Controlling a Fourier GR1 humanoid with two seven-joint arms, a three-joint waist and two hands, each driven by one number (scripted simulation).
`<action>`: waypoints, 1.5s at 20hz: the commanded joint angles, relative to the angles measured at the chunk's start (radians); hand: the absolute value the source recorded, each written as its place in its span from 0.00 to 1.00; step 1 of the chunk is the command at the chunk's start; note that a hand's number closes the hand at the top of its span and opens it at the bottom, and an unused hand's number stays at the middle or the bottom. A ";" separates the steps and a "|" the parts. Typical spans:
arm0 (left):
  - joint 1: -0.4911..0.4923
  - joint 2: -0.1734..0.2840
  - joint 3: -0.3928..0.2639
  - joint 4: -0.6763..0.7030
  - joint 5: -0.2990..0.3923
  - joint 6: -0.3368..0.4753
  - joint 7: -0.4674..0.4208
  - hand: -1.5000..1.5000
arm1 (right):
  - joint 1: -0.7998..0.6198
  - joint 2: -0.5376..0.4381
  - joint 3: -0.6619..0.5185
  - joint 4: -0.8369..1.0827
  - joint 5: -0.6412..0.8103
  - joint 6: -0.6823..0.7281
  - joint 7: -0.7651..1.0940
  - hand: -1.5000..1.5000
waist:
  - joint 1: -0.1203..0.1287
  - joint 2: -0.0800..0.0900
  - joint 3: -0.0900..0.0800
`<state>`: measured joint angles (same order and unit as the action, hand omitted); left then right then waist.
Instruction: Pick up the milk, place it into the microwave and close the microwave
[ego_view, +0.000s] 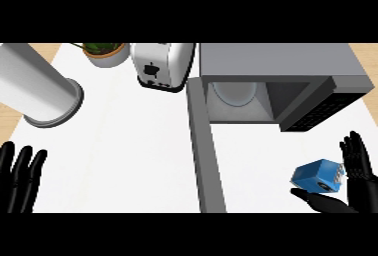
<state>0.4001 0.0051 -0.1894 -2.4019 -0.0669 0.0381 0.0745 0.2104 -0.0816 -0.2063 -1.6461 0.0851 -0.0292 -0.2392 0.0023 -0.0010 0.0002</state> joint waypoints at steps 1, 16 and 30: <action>0.081 0.004 -0.001 -0.037 0.017 -0.018 -0.045 0.00 | 0.030 -0.036 -0.072 0.065 -0.051 0.041 -0.085 0.00 | 0.002 -0.001 0.000; 0.069 0.020 -0.035 -0.071 -0.012 -0.009 0.016 0.00 | -0.190 -0.078 -0.148 0.662 -0.066 0.069 -0.435 0.00 | 0.005 0.001 0.000; 0.098 0.021 -0.018 0.011 0.012 -0.007 -0.094 0.00 | -0.302 -0.147 -0.105 1.071 0.082 -0.006 -0.838 1.00 | 0.008 0.002 0.001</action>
<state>0.4984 0.0212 -0.2316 -2.4179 -0.0706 0.0390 0.0066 -0.0624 -0.2318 -0.3229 -0.6728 0.1220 0.0253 -0.9519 0.0113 -0.0002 0.0002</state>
